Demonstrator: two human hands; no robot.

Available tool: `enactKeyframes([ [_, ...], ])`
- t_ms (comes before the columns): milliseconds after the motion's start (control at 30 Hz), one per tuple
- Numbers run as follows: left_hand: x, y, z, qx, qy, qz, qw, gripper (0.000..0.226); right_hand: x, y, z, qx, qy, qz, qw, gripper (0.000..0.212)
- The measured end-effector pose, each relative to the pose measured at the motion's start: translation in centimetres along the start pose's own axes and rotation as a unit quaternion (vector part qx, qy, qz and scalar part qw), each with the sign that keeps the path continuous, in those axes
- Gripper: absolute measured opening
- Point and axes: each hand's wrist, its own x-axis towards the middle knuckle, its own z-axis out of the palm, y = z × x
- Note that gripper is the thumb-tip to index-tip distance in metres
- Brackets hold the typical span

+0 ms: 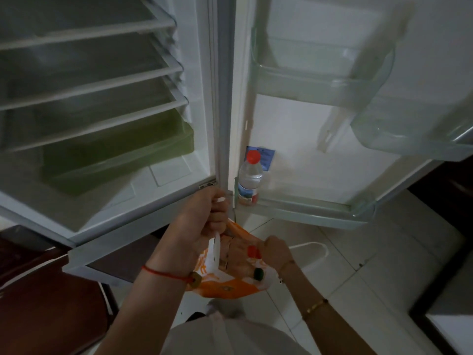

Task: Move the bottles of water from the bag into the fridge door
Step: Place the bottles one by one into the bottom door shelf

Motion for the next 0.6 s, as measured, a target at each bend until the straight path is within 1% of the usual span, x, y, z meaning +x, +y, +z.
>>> enactKeyframes([
  [33, -0.2, 0.0, 0.0, -0.001, -0.001, 0.004, 1.0, 0.023, -0.3, 0.1, 0.5, 0.007, -0.032, -0.006, 0.999, 0.037],
  [100, -0.6, -0.2, 0.1, -0.002, -0.006, 0.013, 1.0, 0.022, -0.6, 0.1, 1.5, 0.03, -0.064, -0.015, 0.997, 0.037],
  [167, -1.1, -0.3, 0.2, -0.001, -0.013, 0.018, 1.0, 0.021, -0.7, -0.1, 2.5, 0.083, -0.071, 0.005, 0.994, 0.035],
  [200, -1.2, -0.4, 0.2, 0.0, -0.016, 0.019, 1.0, 0.02, -0.8, -0.2, 2.9, 0.122, -0.07, 0.028, 0.99, 0.035],
  [267, -1.4, -0.4, 0.1, 0.003, -0.018, 0.017, 1.0, 0.02, -0.6, -0.2, 3.6, 0.187, -0.046, 0.063, 0.979, 0.036],
  [333, -1.4, -0.4, -0.1, 0.004, -0.014, 0.015, 1.0, 0.02, -0.7, -0.1, 3.9, 0.2, -0.024, 0.067, 0.977, 0.039],
  [433, -1.5, 0.0, -0.9, -0.002, -0.012, 0.02, 1.0, 0.017, -1.4, 0.0, 3.8, 0.186, 0.012, 0.046, 0.981, 0.036],
  [500, -1.5, 0.3, -1.7, -0.016, -0.01, 0.035, 0.999, 0.005, -1.8, -0.5, 3.3, 0.182, 0.033, 0.02, 0.982, 0.044],
  [533, -1.5, 0.4, -2.0, -0.022, -0.008, 0.041, 0.999, 0.006, -2.1, -1.0, 2.8, 0.187, 0.04, 0.007, 0.981, 0.043],
  [600, -1.5, 0.4, -2.5, -0.031, -0.007, 0.045, 0.998, 0.012, -2.9, -2.3, 1.4, 0.182, 0.069, -0.025, 0.98, 0.026],
])
